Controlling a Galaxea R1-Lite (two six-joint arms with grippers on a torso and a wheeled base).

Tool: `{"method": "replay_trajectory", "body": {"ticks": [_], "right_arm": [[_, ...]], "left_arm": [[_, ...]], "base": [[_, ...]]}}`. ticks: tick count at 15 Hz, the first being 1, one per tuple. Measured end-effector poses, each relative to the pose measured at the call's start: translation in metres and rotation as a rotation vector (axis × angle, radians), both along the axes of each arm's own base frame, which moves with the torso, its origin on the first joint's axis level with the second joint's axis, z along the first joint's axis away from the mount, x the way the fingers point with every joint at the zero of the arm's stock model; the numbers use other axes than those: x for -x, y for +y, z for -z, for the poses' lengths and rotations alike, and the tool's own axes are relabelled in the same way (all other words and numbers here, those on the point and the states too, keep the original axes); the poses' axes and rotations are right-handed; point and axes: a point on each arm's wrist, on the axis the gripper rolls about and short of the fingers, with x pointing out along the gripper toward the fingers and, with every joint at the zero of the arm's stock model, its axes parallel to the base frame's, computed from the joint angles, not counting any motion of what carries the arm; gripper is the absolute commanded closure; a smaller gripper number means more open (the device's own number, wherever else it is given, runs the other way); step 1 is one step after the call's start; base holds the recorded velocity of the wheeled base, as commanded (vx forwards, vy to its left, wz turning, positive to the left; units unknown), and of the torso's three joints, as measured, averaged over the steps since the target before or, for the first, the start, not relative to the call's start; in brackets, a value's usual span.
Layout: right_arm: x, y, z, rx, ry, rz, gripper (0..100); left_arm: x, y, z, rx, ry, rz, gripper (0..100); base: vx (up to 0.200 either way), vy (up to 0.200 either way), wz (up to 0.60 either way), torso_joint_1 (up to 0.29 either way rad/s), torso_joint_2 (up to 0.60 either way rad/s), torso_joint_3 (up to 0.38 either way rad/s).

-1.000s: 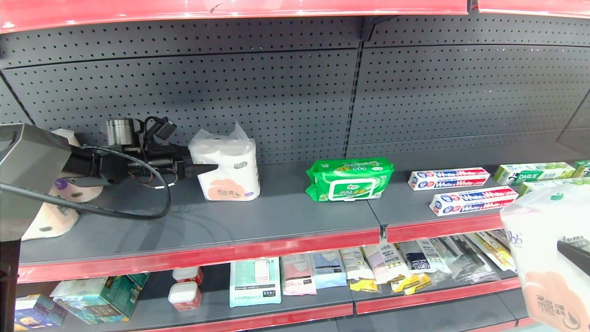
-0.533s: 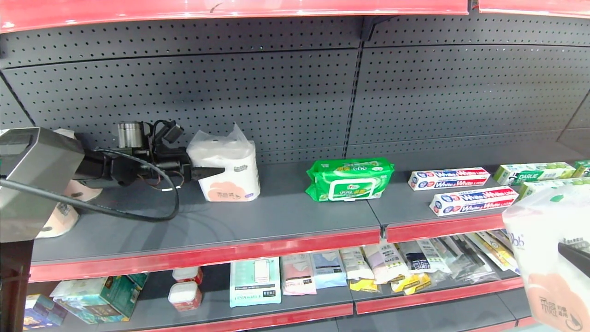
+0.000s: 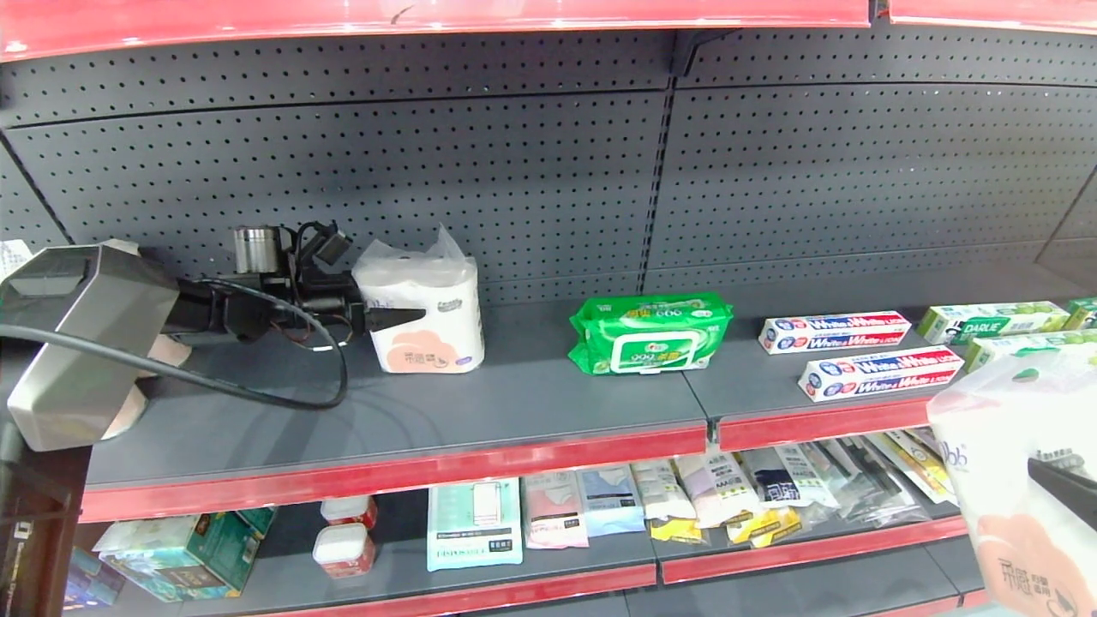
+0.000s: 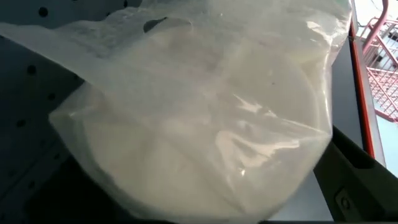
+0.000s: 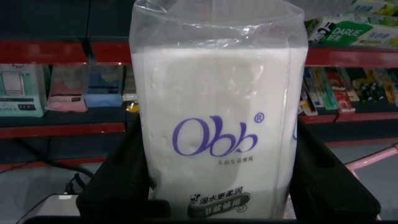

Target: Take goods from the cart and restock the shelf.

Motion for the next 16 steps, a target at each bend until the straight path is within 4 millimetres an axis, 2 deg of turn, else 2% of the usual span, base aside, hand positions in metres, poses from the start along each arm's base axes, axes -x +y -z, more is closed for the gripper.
{"method": "replay_trajectory", "body": {"ticks": [8,12,16], "right_arm": [[0.0,0.0,0.001,-0.002,0.006,-0.001,100],[0.0,0.0,0.0,-0.001,-0.001,-0.001,100],[0.0,0.0,0.0,0.0,-0.002,-0.004,100]], "left_arm": [[0.0,-0.003,0.002,0.006,0.019,0.001,100],[0.019,0.009,-0.006,0.009,0.041,-0.021,100],[0.049,0.025,-0.005,0.015,0.015,-0.05,100]], "base": [[0.0,0.0,0.0,0.0,0.0,0.0],[0.0,0.0,0.0,0.0,0.0,0.0],[0.0,0.0,0.0,0.0,0.0,0.0]]}}
